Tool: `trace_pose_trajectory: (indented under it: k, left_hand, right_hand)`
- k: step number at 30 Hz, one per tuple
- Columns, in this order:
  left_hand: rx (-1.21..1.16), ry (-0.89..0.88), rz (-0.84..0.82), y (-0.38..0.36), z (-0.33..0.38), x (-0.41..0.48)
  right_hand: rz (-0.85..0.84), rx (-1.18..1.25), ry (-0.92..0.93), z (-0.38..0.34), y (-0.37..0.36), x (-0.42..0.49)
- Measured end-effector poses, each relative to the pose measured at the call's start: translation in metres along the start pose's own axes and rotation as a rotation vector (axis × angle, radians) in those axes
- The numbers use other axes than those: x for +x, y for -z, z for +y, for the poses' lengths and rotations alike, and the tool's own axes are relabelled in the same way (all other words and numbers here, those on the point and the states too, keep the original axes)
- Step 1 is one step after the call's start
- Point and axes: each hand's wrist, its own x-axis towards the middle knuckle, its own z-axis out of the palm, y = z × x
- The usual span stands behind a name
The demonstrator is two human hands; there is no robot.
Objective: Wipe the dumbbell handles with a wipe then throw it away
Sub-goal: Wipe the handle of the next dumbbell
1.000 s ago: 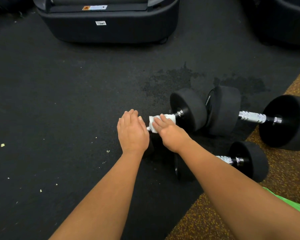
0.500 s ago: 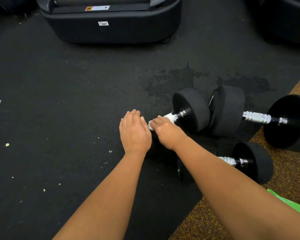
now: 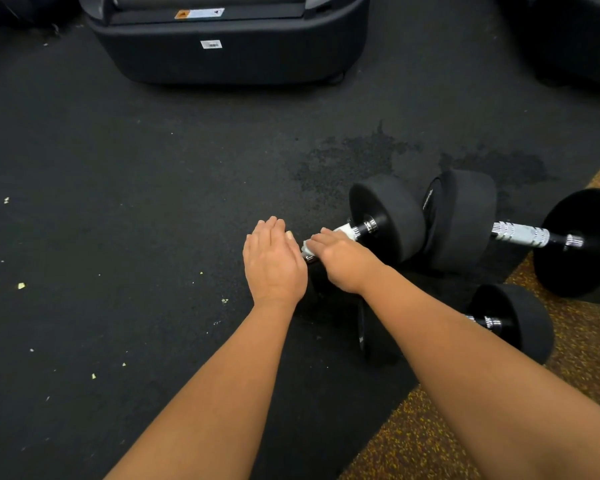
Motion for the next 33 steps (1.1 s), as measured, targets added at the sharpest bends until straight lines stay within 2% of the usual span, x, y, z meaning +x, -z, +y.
trace_pose_trajectory:
  k: [3,8,12,15,20,22,27,33]
  left_hand:
    - [0.002,-0.007,0.015,0.000,0.000,0.000]
    - [0.001,-0.004,0.012,0.000,0.000,-0.001]
    - [0.001,0.008,0.009,-0.001,0.000,0.000]
    - [0.000,0.007,0.008,-0.001,0.000,0.000]
    - [0.019,0.007,-0.001,0.000,0.001,-0.001]
    - [0.024,0.006,-0.004,-0.001,0.001,-0.001]
    - [0.027,0.010,0.002,-0.001,0.001,0.000]
    - [0.032,0.011,-0.021,-0.001,0.001,-0.001]
  right_hand:
    - [-0.031,0.026,-0.004,-0.004,-0.001,0.005]
    - [0.027,0.099,0.059,0.006,0.001,-0.008]
    - [0.068,0.071,-0.015,0.007,-0.005,-0.004]
    - [0.040,0.018,-0.023,-0.003,-0.011,0.005]
    - [-0.018,-0.010,0.096,-0.001,-0.017,-0.004]
    - [-0.048,0.007,0.088,0.006,-0.013,-0.011]
    - [0.029,0.013,0.011,0.004,-0.003,-0.006]
    - [-0.016,0.070,0.056,-0.011,-0.012,0.002]
